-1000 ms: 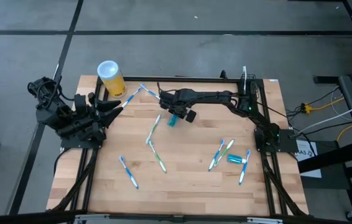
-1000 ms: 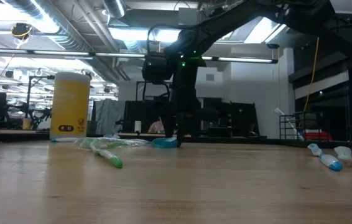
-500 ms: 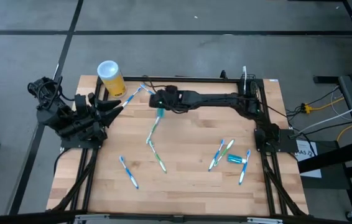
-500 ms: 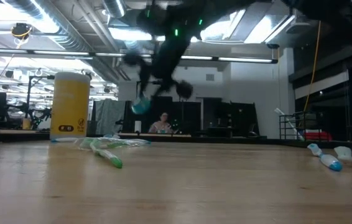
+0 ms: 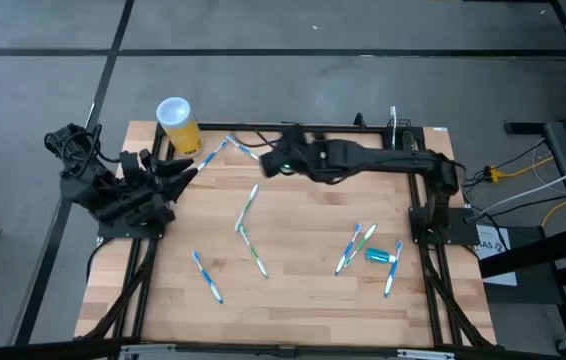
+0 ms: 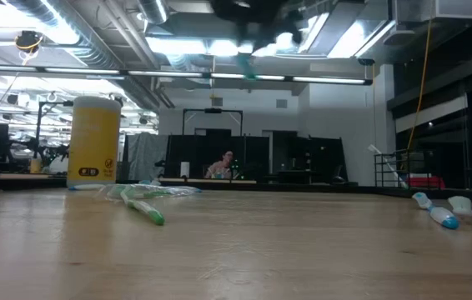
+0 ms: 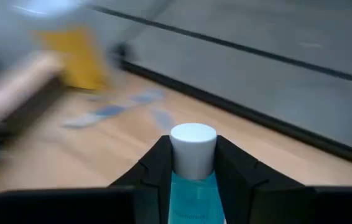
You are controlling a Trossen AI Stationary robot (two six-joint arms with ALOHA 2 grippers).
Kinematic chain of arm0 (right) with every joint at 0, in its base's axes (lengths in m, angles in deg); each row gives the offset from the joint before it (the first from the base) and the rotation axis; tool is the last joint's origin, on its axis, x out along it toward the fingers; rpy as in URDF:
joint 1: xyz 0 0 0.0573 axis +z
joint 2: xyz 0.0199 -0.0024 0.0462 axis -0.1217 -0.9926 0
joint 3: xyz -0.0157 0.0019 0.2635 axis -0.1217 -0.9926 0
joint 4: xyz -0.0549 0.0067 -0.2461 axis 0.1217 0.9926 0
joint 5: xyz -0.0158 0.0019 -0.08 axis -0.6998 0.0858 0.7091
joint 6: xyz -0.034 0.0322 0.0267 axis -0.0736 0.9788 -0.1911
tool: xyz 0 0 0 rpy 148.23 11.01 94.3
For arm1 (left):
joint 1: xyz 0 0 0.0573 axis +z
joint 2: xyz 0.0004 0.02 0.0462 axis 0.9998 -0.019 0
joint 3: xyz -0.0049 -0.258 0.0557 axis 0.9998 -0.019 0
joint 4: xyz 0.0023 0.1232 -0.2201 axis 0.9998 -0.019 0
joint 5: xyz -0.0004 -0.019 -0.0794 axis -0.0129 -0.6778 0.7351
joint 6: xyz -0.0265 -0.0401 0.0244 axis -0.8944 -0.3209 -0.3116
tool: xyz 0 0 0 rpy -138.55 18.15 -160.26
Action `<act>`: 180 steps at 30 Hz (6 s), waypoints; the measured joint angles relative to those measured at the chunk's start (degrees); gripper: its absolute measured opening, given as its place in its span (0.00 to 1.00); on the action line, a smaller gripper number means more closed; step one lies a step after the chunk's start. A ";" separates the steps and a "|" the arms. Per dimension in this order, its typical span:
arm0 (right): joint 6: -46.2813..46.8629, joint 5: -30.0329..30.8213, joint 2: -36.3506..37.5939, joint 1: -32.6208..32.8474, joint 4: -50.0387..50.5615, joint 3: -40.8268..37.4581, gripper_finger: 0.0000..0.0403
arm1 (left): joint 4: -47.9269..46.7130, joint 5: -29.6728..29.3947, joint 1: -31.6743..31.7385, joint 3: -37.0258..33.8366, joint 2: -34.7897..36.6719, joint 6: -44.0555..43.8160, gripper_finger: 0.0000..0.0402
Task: Pick & Place toothbrushing station
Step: Put the blue mouthwash into the mesh organizer
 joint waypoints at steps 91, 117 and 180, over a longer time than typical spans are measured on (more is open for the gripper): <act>75.05 36.60 11.64 -39.08 22.73 -53.76 0.23 | -14.69 -6.65 -2.12 -0.02 -1.46 -32.59 0.37; 74.83 36.49 11.64 -40.46 22.43 -53.76 0.23 | -18.65 -1.72 0.57 -0.02 0.95 -34.90 0.37; 73.42 47.17 23.02 40.00 18.26 -48.61 0.23 | -22.23 13.67 3.01 -0.02 -15.03 -49.70 0.37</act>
